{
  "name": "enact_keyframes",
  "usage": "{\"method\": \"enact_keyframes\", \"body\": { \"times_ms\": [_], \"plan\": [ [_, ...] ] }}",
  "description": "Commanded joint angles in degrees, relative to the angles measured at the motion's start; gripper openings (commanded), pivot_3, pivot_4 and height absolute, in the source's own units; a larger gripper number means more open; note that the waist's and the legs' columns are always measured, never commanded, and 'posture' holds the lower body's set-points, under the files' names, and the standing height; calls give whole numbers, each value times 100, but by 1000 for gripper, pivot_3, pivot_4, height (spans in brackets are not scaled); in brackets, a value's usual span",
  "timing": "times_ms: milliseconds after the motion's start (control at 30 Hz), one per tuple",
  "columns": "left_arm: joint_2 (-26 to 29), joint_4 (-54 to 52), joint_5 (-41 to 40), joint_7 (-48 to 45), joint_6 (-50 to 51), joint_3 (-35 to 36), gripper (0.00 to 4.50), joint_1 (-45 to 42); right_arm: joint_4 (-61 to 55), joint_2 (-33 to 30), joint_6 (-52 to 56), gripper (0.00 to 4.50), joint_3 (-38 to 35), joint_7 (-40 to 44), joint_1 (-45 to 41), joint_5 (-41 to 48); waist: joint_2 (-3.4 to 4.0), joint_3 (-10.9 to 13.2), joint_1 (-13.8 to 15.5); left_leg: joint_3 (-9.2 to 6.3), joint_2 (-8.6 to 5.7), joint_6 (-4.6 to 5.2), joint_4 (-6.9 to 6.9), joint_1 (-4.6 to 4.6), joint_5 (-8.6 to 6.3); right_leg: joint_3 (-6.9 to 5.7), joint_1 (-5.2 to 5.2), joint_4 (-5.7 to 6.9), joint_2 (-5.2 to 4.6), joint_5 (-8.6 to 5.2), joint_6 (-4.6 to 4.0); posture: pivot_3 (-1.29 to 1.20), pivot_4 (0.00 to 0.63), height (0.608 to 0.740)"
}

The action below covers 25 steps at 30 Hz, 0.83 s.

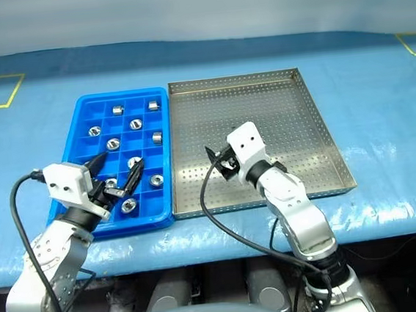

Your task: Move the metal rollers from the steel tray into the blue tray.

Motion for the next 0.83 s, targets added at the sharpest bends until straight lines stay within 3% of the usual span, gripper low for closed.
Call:
{"method": "enact_keyframes", "body": {
  "times_ms": [33, 300, 833],
  "plan": [
    [50, 168, 168, 13, -115, -12, 4500, -185, -376, -14, 23, 4162, -182, -73, 256, 20, -1, -1, -51, 1, 1, -1, 1, 2, 1, 4, 0, 3, 0, 0, 0, -32, 150, 740],
    [-4, 273, 259, -39, -150, -57, 4500, -180, -493, 149, 112, 4162, -292, -306, 530, 18, -4, -2, -149, 23, 5, 2, 24, 3, 1, 38, -10, 30, -4, 6, 9, -49, 150, 740],
    [-93, 139, 250, 43, -161, 8, 4500, 109, -411, 113, 579, 4162, -304, -263, 296, 71, -5, -2, -128, 28, 5, 6, 51, 3, 4, 43, -20, 69, -7, 4, 7, -15, 150, 740]
  ]
}}
